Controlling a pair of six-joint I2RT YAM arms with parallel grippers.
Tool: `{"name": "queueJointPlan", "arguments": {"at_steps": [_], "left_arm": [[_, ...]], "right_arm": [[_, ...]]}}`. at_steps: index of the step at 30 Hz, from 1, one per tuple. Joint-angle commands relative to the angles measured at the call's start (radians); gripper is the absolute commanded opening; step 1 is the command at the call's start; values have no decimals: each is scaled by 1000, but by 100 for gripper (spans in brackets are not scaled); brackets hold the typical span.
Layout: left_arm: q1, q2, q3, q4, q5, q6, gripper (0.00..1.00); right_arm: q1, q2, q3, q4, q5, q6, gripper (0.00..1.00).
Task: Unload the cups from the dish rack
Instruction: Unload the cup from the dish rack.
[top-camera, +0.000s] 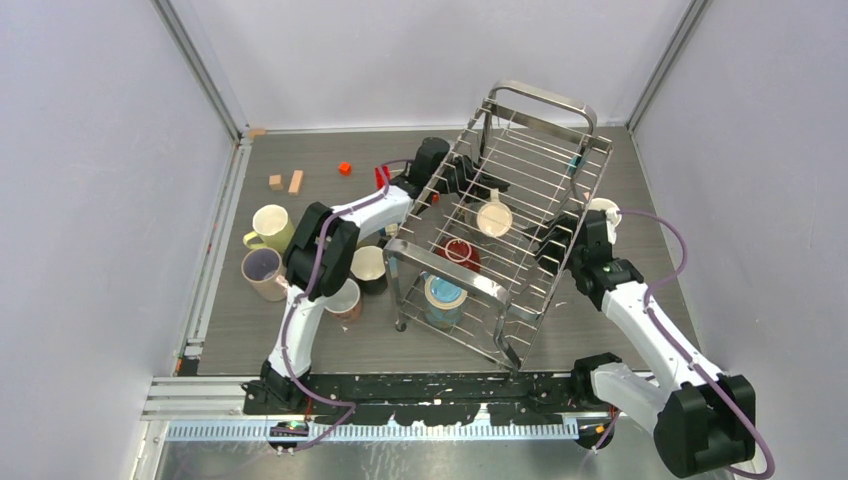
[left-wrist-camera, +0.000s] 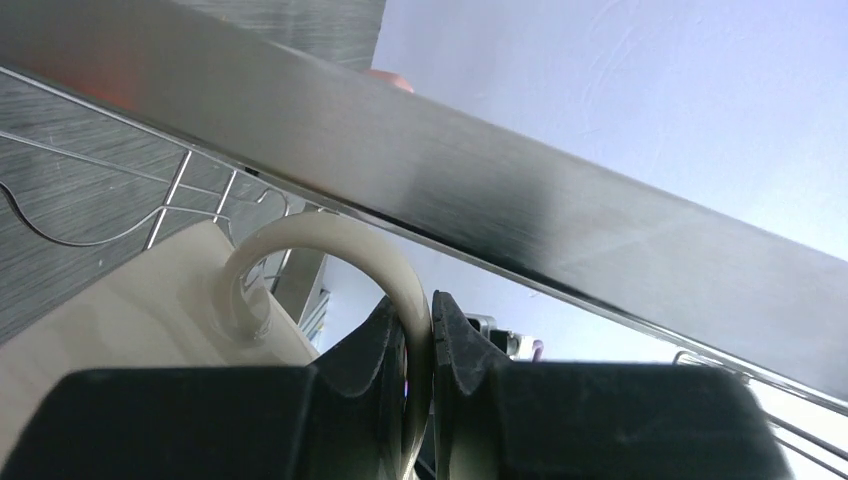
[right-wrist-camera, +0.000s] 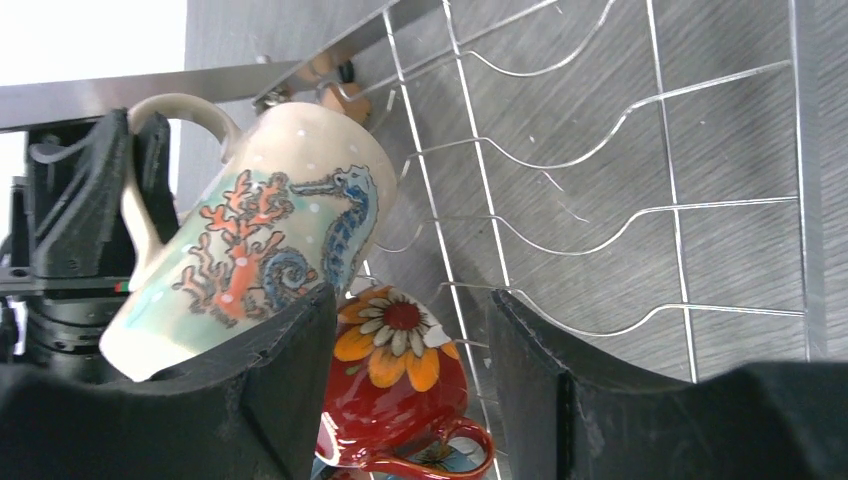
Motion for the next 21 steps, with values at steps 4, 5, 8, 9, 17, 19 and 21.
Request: {"name": "queueJointPlan", "arguments": {"at_steps": [4, 5, 8, 9, 17, 19, 21], "left_arm": [[32, -153, -15, 157, -39, -58, 0], [36, -158, -20, 159, -39, -58, 0], [45, -174, -38, 165, -42, -63, 0], [48, -178, -41, 167, -42, -64, 0], [72, -198, -51, 169, -28, -58, 0], [76, -200, -51, 167, -20, -49, 0], [81, -203, -51, 166, -11, -42, 0]], "right_arm": [[0, -70, 41, 75, 20, 2, 61], [0, -72, 42, 71, 20, 3, 61], [1, -82, 45, 65, 20, 3, 61], [1, -85, 46, 63, 21, 3, 61], [0, -107, 34, 60, 13, 4, 61], [1, -106, 27, 69, 11, 5, 62], [1, -99, 21, 79, 5, 2, 62]]}}
